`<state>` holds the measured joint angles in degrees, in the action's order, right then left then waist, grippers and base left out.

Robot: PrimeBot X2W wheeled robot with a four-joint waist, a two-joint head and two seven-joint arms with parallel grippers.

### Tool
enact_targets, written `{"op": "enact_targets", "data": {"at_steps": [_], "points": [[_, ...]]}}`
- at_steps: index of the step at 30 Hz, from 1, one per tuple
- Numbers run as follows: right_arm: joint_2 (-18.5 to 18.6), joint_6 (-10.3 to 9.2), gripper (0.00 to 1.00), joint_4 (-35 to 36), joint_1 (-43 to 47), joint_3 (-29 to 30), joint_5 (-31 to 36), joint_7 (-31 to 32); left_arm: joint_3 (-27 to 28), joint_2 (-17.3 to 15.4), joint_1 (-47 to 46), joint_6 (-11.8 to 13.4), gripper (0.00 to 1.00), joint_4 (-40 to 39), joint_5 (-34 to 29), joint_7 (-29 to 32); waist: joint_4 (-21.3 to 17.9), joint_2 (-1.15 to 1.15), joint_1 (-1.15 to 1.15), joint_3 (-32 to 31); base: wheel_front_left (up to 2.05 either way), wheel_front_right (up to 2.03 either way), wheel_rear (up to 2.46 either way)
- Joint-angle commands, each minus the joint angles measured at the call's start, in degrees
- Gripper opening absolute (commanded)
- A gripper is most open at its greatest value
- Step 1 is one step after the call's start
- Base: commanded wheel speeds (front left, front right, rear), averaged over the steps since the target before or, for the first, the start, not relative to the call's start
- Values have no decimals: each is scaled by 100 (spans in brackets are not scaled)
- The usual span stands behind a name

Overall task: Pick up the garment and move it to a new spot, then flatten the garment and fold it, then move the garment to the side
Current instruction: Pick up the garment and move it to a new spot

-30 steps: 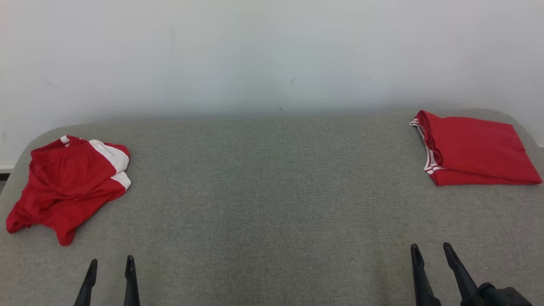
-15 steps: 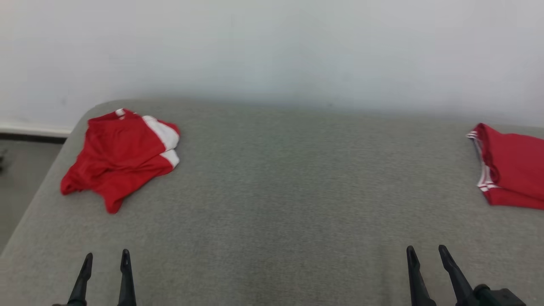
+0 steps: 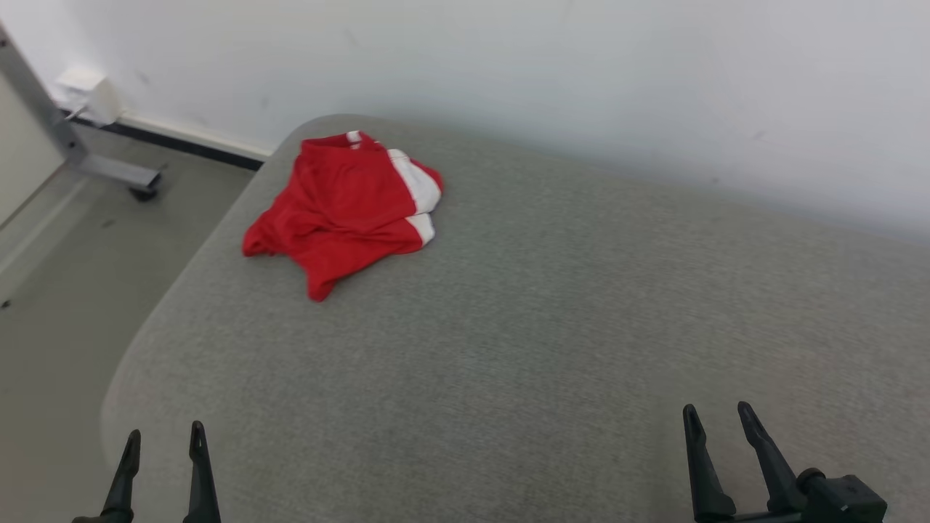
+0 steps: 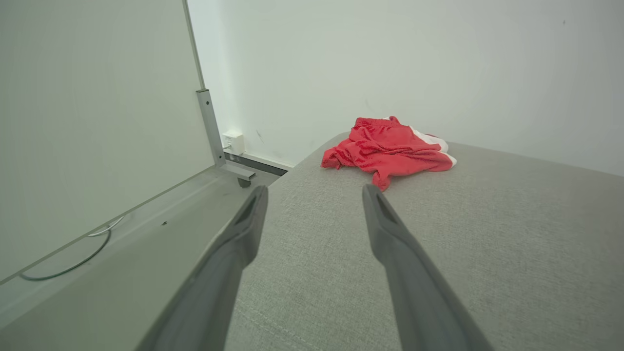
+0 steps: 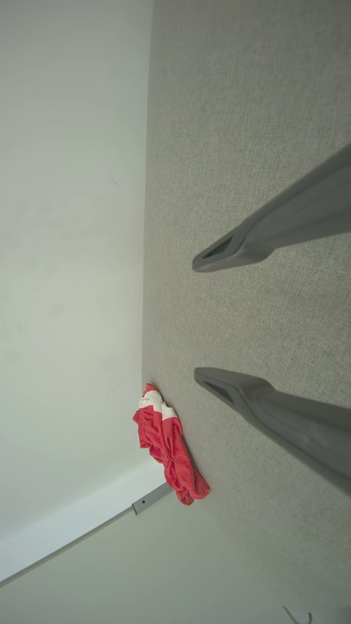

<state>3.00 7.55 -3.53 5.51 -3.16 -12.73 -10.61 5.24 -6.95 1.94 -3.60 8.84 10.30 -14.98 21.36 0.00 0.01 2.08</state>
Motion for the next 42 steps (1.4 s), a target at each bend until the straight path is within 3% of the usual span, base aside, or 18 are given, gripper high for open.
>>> {"op": "enact_targets", "data": {"at_steps": [1,9,24,30,42], "points": [[-7,-15,100,-14,-75,-3,41,-11,3,6,0,21,100,-4,22,-17,533,0,-1,109,0,0,0],[-9,-15,100,-30,-95,-33,69,17,32,30,73,81,100,-59,48,-20,893,0,-1,99,0,0,0],[-3,-15,100,-112,-200,-113,58,0,130,29,10,91,100,-81,110,-23,892,0,-1,117,0,0,0],[64,-15,100,13,-324,-79,120,93,163,-83,-461,16,100,26,221,-20,538,0,-1,317,0,0,0],[340,-15,100,481,-828,90,242,303,265,-543,-2523,-58,100,356,518,197,-737,0,-1,1420,0,0,0]]}}
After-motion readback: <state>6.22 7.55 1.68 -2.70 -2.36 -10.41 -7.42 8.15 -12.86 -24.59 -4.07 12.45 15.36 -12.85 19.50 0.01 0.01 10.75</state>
